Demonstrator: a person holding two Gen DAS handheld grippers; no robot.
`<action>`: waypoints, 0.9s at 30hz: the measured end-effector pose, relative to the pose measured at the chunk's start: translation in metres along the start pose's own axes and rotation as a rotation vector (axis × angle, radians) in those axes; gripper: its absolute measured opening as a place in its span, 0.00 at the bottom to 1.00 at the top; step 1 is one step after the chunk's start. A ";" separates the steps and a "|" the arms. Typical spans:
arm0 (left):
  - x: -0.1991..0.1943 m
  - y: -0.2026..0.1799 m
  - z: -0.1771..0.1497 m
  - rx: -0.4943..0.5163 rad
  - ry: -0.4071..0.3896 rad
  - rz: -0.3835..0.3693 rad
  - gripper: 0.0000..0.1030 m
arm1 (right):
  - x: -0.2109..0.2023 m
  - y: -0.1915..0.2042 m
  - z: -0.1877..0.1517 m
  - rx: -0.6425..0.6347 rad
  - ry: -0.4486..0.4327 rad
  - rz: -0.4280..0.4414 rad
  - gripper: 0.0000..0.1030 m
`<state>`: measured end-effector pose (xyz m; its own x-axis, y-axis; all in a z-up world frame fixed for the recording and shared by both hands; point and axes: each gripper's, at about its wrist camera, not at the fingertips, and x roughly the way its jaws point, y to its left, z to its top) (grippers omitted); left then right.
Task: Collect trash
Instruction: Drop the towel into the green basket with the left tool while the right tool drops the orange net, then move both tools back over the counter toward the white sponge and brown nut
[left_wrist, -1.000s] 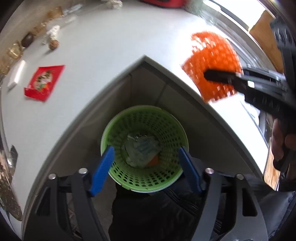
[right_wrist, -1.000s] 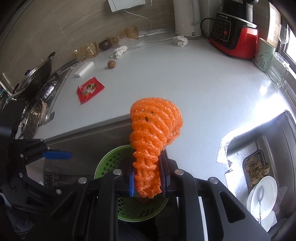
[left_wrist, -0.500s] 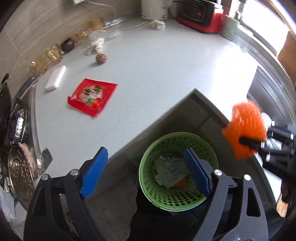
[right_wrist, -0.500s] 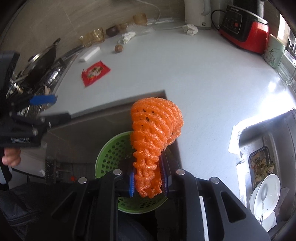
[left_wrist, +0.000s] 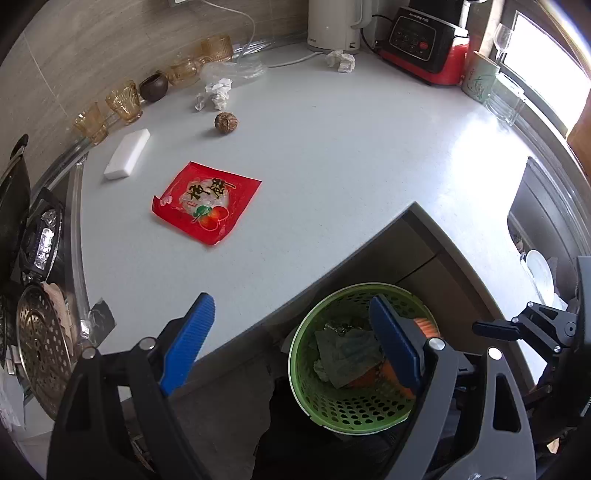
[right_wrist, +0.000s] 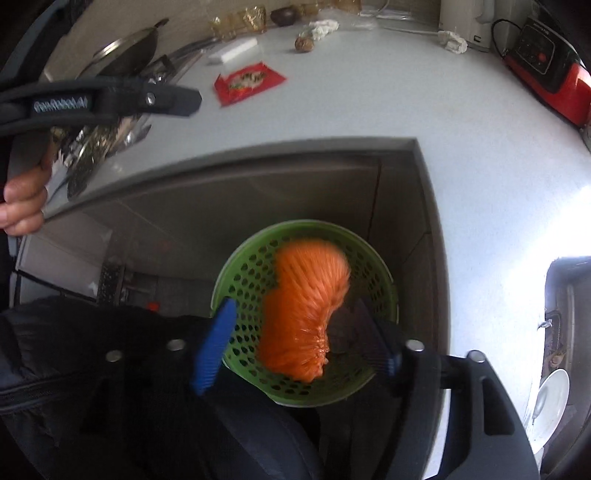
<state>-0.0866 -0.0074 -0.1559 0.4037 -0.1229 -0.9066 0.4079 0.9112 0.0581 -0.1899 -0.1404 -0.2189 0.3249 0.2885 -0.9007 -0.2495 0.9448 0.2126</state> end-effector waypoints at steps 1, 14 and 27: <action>0.000 0.001 0.001 -0.003 0.000 0.000 0.80 | -0.001 0.000 0.002 0.004 -0.005 -0.002 0.68; 0.001 0.013 0.004 -0.022 -0.006 -0.010 0.80 | -0.012 -0.008 0.027 0.061 -0.094 -0.064 0.85; 0.002 0.043 0.011 -0.067 -0.023 -0.006 0.80 | -0.012 -0.001 0.056 0.082 -0.147 -0.101 0.98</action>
<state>-0.0590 0.0274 -0.1508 0.4209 -0.1367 -0.8967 0.3552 0.9345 0.0242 -0.1423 -0.1358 -0.1868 0.4760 0.2055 -0.8551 -0.1360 0.9778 0.1593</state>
